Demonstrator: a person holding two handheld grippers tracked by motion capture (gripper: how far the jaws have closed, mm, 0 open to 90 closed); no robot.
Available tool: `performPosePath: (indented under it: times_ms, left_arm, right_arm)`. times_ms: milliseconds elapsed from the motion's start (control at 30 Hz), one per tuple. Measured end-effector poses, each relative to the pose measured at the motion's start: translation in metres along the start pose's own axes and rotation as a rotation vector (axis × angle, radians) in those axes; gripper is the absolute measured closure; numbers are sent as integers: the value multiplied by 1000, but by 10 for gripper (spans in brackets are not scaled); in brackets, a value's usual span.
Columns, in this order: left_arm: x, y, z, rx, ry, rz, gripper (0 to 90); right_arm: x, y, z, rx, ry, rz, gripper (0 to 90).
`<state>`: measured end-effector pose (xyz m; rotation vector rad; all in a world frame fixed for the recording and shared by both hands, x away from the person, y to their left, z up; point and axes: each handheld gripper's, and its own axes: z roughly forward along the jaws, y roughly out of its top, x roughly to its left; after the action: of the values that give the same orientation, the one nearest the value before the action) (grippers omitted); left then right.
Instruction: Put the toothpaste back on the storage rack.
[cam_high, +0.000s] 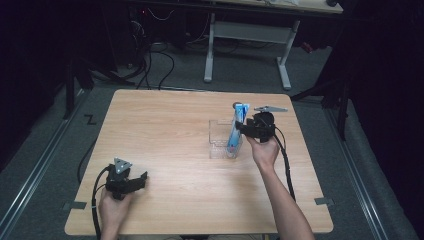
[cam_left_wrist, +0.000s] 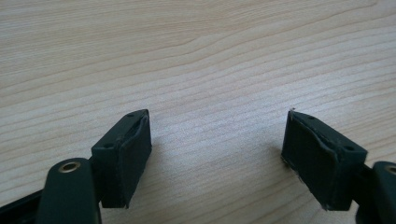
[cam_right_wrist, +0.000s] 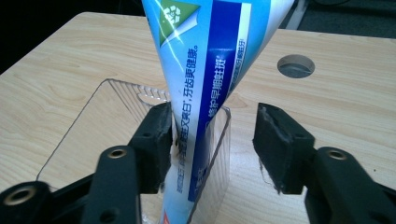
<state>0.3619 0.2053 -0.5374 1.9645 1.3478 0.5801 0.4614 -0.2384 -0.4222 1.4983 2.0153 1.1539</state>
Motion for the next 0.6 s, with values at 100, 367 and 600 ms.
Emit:
performPosePath:
  times_ms: [100,367,600]
  left_arm:
    - [0,0,0,1,1,3,238]
    - [0,0,0,1,0,3,238]
    - [0,-1,-1,-2,-10,9,255]
  right_arm:
    - [1,-1,-6,-13,-7,-22,446]
    - [-2,3,-19,-51,-11,-44,452]
    - [-5,4,-32,-86,-26,-67,469]
